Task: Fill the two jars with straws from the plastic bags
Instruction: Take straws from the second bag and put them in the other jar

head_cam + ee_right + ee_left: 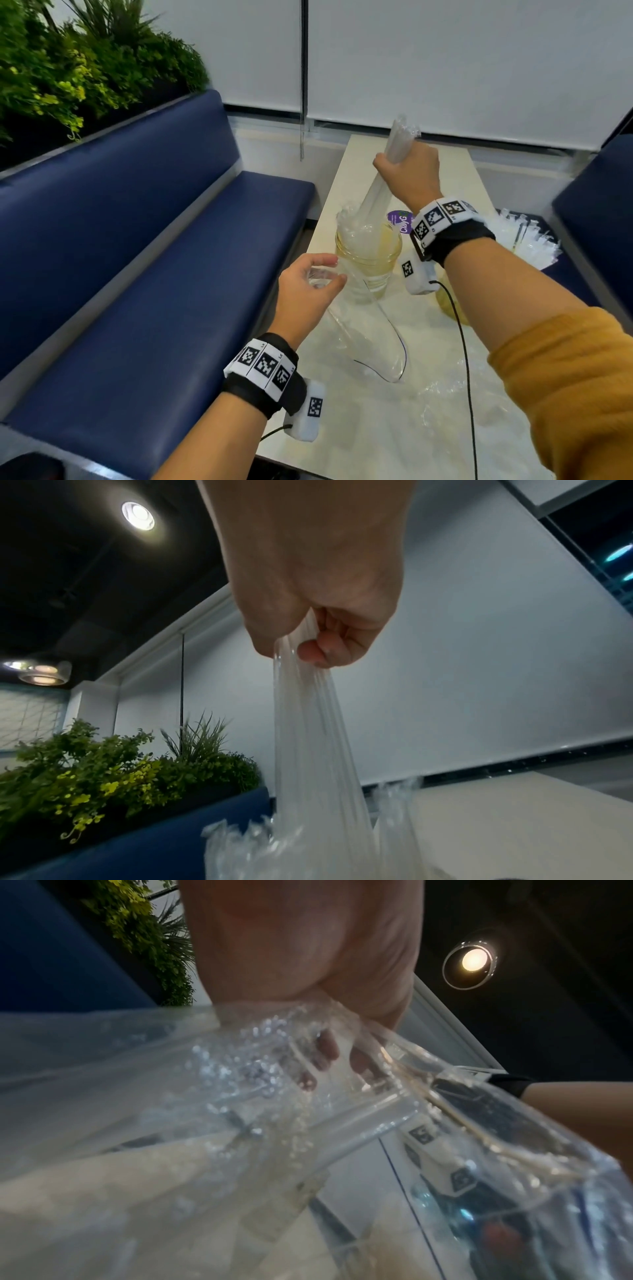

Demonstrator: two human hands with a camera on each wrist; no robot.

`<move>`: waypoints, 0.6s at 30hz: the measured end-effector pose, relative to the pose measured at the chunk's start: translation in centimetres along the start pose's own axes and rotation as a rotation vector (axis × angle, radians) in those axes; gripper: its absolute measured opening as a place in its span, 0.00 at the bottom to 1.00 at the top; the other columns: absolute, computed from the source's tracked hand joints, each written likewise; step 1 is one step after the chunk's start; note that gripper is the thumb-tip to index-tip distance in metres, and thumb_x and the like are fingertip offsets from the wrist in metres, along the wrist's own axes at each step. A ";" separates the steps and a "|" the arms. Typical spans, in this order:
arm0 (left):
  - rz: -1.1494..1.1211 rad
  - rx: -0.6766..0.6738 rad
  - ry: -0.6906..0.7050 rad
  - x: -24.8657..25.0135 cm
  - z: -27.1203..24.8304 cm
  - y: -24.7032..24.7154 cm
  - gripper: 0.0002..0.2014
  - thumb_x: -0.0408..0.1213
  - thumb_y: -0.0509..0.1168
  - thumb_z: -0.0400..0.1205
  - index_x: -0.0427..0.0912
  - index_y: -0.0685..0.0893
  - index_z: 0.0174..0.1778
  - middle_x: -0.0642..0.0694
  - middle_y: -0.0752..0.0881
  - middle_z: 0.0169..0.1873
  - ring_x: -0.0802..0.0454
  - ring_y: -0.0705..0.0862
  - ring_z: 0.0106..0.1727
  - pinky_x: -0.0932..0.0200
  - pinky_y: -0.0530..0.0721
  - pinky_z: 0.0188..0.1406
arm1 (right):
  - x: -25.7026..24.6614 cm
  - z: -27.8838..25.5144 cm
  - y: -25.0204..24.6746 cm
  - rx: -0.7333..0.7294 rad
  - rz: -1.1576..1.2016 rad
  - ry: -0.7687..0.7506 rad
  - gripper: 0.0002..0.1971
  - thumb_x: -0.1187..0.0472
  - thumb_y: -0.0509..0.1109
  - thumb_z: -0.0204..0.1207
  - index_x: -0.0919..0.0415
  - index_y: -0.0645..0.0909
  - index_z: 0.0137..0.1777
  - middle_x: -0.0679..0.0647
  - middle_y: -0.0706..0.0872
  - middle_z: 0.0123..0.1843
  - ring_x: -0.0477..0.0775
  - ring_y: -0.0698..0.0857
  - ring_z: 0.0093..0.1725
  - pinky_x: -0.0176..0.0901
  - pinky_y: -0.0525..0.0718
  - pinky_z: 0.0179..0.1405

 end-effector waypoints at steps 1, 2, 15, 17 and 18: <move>-0.006 0.000 -0.002 0.0 0.0 -0.2 0.13 0.36 0.78 0.77 0.47 0.88 0.57 0.55 0.91 0.54 0.59 0.90 0.54 0.71 0.86 0.47 | 0.0 0.5 -0.2 0.002 -0.012 -0.006 0.20 0.51 0.71 0.71 0.55 0.67 0.23 0.46 0.71 0.21 0.45 0.70 0.20 0.33 0.68 0.20; -0.010 -0.002 -0.004 -0.1 0.1 -0.3 0.13 0.36 0.78 0.78 0.47 0.88 0.57 0.55 0.91 0.55 0.59 0.90 0.55 0.70 0.86 0.48 | -0.1 0.9 -0.7 0.022 -0.009 -0.016 0.18 0.51 0.71 0.70 0.57 0.71 0.25 0.48 0.74 0.22 0.47 0.74 0.22 0.37 0.73 0.22; -0.018 -0.027 -0.012 -0.2 0.2 -0.2 0.12 0.37 0.76 0.79 0.47 0.88 0.58 0.56 0.91 0.55 0.61 0.89 0.56 0.75 0.84 0.46 | 0.3 2.1 -0.7 0.043 -0.117 -0.022 0.16 0.48 0.70 0.72 0.63 0.78 0.44 0.54 0.84 0.39 0.56 0.83 0.38 0.43 0.77 0.31; -0.016 -0.027 -0.016 -0.2 0.3 -0.1 0.12 0.38 0.76 0.79 0.48 0.88 0.58 0.56 0.90 0.55 0.61 0.89 0.56 0.73 0.85 0.47 | 1.4 1.3 1.0 -0.019 -0.076 0.008 0.16 0.48 0.72 0.72 0.64 0.80 0.43 0.56 0.85 0.39 0.57 0.85 0.38 0.43 0.80 0.31; -0.013 -0.026 -0.017 -0.3 0.3 -0.1 0.12 0.38 0.76 0.79 0.49 0.88 0.58 0.57 0.90 0.56 0.61 0.89 0.56 0.71 0.85 0.49 | 1.9 0.8 1.6 -0.037 -0.061 0.022 0.17 0.48 0.73 0.72 0.65 0.81 0.45 0.56 0.86 0.40 0.57 0.85 0.39 0.44 0.82 0.33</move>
Point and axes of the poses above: each hand's wrist, its own z-axis towards the middle knuckle, its own y-axis out of the palm, x = y × z, the point moved 7 cm from there along z, towards the middle knuckle
